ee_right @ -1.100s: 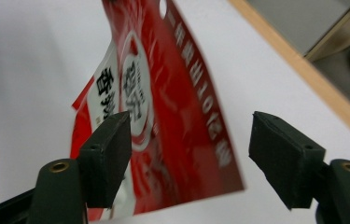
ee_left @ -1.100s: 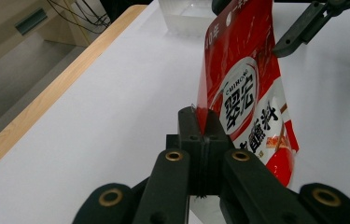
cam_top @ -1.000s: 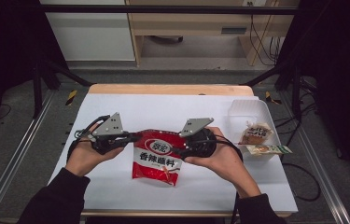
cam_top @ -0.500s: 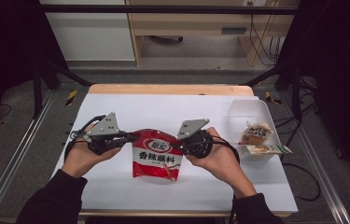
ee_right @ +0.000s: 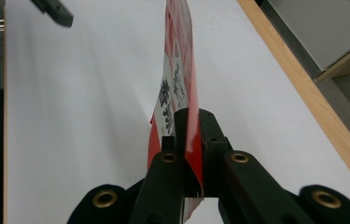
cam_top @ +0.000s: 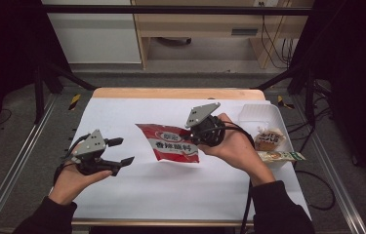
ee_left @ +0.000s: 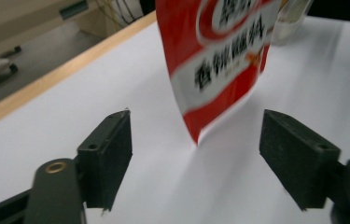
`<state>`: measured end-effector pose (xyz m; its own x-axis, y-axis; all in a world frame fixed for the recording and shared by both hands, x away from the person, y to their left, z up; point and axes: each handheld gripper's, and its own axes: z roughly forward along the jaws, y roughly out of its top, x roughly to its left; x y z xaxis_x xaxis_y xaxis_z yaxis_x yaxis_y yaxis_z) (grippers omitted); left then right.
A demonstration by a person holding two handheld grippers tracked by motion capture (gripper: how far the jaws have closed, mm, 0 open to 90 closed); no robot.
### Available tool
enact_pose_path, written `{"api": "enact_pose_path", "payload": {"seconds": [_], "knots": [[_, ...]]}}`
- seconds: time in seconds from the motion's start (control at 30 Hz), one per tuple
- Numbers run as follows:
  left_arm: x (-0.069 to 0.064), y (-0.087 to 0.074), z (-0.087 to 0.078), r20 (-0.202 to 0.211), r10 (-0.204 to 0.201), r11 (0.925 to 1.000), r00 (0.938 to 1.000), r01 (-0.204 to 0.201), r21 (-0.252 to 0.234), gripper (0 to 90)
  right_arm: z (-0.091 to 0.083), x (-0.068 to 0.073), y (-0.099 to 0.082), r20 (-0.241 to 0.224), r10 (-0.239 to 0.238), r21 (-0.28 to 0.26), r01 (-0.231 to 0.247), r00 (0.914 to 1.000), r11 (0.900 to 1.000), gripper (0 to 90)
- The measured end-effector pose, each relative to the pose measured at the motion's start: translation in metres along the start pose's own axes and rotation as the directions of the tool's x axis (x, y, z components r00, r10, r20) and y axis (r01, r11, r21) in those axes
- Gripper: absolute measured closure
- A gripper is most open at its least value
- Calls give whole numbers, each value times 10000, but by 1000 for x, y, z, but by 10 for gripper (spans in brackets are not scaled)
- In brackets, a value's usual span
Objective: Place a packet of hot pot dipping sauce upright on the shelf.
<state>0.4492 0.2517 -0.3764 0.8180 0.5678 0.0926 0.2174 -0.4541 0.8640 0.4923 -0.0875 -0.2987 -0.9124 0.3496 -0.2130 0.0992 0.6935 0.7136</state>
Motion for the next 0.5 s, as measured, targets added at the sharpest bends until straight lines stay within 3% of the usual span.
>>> {"api": "enact_pose_path", "payload": {"seconds": [0.23, 0.5], "knots": [[-4, -53, 12, -404, -479, 9948, 9980, 513, 877, 166, -9, -16, 4, -14, 117, -112, -117, 9999, 9999, 894], [2, -73, 13, -1036, -1097, 9873, 9886, 1204, 1033, 106, -27, -26, 4, 436, 300, -129, -294, 9986, 9995, 894]]}}
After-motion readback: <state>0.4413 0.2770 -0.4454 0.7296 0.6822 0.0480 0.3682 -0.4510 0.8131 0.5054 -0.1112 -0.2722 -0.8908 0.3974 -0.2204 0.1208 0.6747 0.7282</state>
